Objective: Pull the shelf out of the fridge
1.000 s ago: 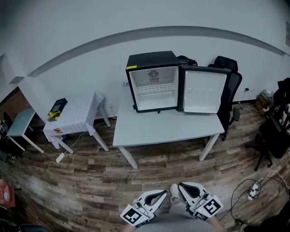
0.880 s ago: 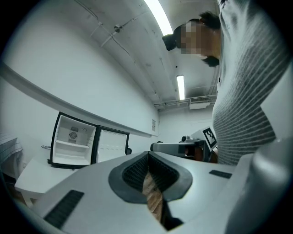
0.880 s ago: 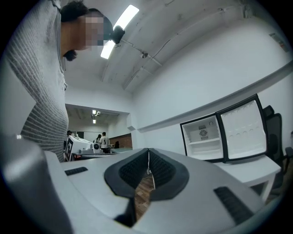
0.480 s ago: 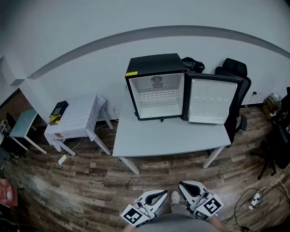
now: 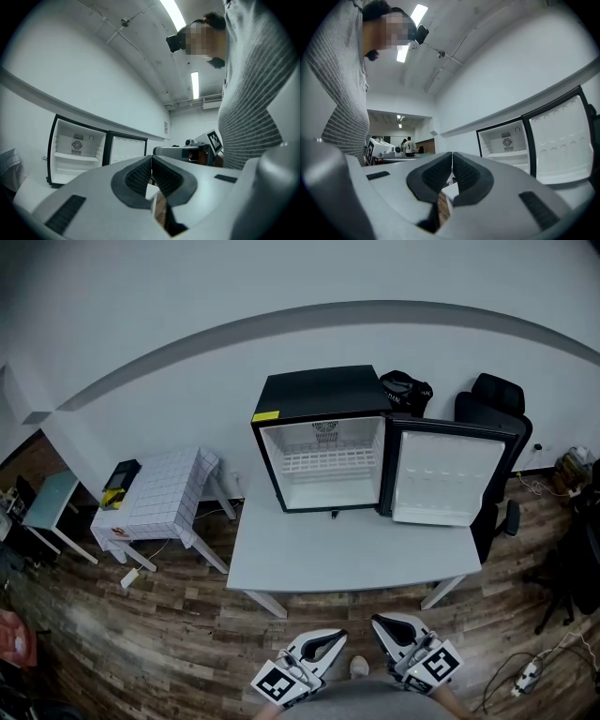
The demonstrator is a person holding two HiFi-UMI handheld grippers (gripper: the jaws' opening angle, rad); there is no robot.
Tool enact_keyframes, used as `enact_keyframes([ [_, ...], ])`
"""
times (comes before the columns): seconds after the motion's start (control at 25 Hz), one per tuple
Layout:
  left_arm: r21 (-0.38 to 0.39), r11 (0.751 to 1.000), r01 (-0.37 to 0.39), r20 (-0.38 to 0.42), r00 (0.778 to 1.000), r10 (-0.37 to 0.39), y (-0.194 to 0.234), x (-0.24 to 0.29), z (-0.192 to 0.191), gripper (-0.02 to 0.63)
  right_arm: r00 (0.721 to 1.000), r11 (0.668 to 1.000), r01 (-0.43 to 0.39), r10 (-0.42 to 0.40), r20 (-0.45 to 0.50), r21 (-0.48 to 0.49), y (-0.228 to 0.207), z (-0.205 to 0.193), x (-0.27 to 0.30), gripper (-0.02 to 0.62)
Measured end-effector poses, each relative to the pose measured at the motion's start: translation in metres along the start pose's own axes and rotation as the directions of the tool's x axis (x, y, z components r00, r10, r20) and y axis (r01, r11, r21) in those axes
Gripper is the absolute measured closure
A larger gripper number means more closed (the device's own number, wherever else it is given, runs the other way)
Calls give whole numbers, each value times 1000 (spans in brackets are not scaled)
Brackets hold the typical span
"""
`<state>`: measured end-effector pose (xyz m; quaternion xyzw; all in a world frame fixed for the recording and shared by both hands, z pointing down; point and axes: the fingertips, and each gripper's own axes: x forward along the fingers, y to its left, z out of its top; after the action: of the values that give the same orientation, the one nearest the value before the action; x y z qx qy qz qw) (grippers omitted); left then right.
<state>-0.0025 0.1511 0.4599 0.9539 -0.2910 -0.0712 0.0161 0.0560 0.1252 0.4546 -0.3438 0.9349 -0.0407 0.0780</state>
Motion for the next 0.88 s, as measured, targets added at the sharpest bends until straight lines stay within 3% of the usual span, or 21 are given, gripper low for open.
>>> enact_keyframes([
  [0.4,33,999,-38,8,999,38,40,40,5,595,999,999,-41,42,8,-28,-47,11,29,583],
  [0.88,18,1000,4,-13,1000,-4,83,64,-6,595,1000,1000,9,-9,-20,-6,-77,2,61,581],
])
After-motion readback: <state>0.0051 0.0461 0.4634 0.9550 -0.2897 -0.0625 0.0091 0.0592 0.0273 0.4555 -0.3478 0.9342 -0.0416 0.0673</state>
